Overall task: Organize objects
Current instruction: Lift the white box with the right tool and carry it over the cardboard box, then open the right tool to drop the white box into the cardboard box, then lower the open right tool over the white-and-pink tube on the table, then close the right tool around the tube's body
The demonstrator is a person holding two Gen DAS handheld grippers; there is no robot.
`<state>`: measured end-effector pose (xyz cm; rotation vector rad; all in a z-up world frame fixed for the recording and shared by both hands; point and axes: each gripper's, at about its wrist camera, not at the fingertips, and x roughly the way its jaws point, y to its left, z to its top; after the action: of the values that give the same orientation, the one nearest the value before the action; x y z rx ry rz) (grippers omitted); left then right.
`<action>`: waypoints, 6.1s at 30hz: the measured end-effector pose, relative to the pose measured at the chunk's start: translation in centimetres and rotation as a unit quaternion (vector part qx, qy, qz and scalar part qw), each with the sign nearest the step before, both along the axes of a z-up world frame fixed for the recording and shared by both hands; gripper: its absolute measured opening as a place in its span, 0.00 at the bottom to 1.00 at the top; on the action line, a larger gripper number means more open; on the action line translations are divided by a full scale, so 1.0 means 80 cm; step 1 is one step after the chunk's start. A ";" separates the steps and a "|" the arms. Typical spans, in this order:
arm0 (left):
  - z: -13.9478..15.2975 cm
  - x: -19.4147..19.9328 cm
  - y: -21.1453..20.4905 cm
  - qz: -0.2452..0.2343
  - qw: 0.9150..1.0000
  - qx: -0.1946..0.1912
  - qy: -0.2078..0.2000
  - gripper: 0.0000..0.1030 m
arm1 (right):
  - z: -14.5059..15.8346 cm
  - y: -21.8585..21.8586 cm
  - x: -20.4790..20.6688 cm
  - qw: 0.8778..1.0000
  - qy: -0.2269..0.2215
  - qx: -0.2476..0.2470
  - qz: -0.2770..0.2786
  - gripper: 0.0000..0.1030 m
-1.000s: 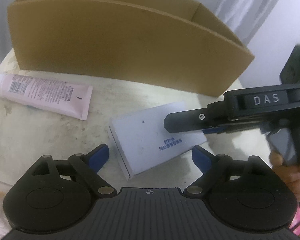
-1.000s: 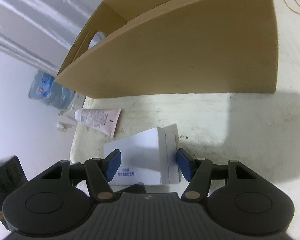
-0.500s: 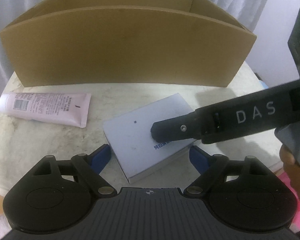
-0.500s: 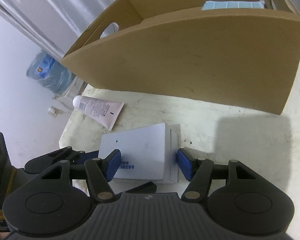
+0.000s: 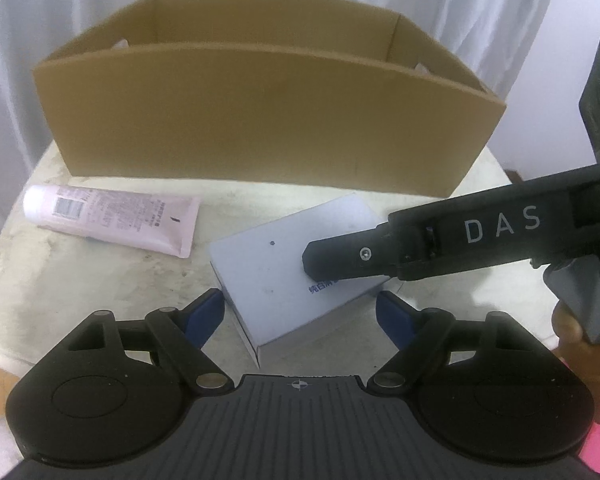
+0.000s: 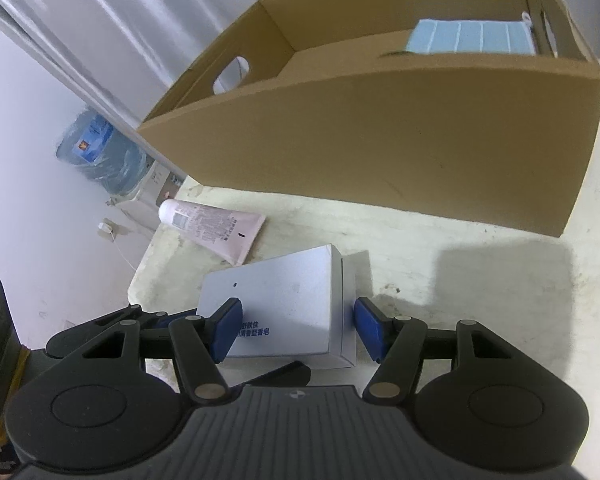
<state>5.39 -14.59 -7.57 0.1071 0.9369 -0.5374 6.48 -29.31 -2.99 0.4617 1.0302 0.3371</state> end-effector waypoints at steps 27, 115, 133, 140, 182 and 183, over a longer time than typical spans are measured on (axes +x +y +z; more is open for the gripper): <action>0.176 0.022 0.024 0.068 0.983 -0.020 -0.167 0.80 | 0.180 0.059 0.050 0.984 -0.170 0.014 0.049 0.64; 0.075 0.114 0.122 0.194 0.974 -0.103 0.049 0.96 | 0.088 0.141 0.153 0.990 -0.037 0.052 0.127 0.67; -0.004 0.141 0.133 0.177 0.964 -0.151 0.129 0.70 | -0.015 0.200 0.196 0.993 0.011 -0.036 0.115 0.44; -0.009 0.141 0.135 0.165 0.960 -0.170 0.147 0.63 | -0.027 0.190 0.191 0.992 0.058 0.014 0.114 0.36; -0.021 0.094 0.096 0.125 0.967 -0.148 0.165 0.66 | -0.064 0.128 0.145 0.973 0.138 0.151 0.108 0.27; -0.020 0.094 0.095 0.125 0.967 -0.147 0.164 0.66 | -0.064 0.129 0.147 0.973 0.136 0.151 0.109 0.27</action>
<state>12.93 -6.96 -9.20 -0.3740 1.1624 -0.4602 18.24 -18.95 -8.13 0.6839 1.3087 0.6452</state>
